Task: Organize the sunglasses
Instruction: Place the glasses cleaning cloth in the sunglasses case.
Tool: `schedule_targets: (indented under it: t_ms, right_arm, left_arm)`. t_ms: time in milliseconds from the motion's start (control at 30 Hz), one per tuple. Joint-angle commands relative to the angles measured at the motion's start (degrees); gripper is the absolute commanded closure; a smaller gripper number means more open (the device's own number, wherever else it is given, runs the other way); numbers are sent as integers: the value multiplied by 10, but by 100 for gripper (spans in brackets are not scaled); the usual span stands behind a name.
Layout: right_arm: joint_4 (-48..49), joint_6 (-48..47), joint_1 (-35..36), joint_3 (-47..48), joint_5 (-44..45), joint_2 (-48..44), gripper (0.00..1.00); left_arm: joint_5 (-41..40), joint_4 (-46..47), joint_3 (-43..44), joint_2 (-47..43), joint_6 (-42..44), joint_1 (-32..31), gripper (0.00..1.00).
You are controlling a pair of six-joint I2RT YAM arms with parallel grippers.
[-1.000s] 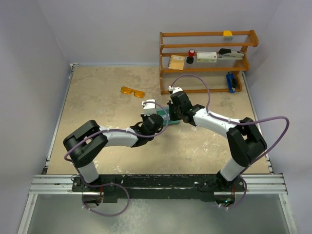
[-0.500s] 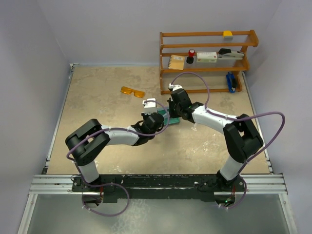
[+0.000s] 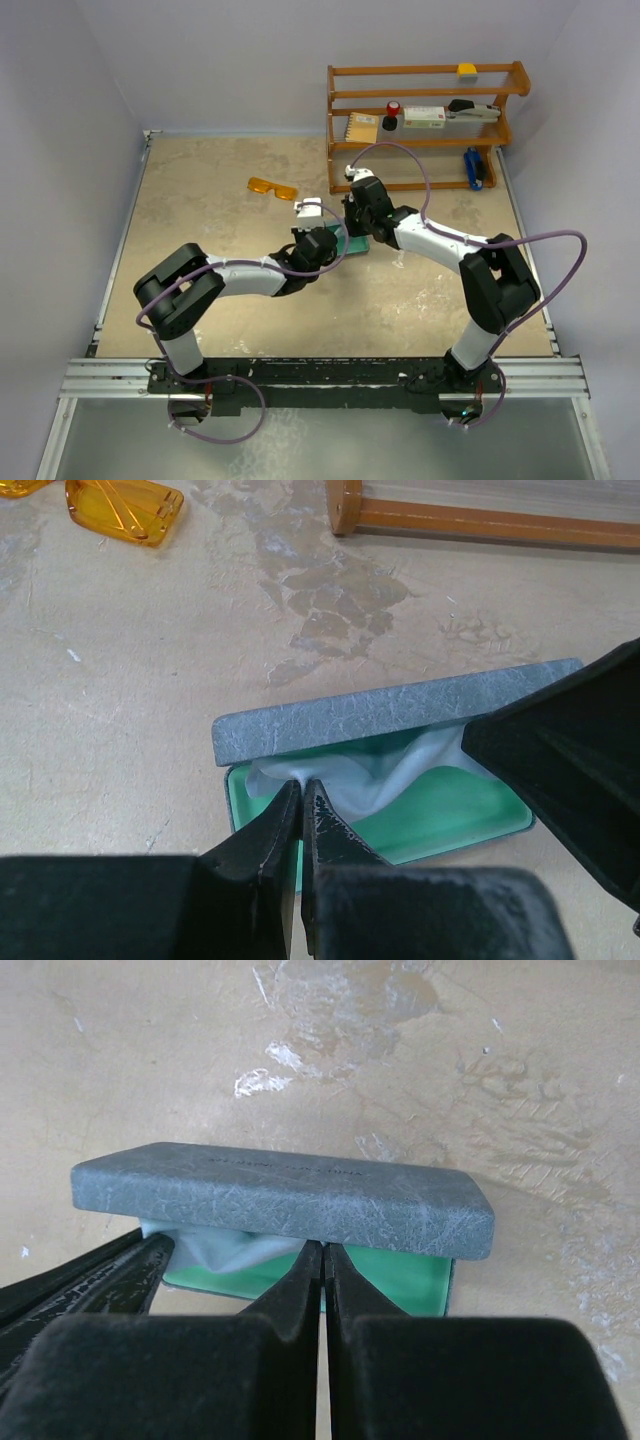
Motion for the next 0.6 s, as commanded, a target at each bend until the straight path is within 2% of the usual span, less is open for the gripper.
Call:
schedule_targets:
  t_ms: [0, 567]
  right_arm:
    - [13, -7, -3, 30, -13, -17, 100]
    - [30, -6, -4, -6, -6, 15, 100]
  left_arm:
    - [-4, 9, 26, -11, 17, 4, 100]
    - [6, 22, 10, 24, 2, 4, 100]
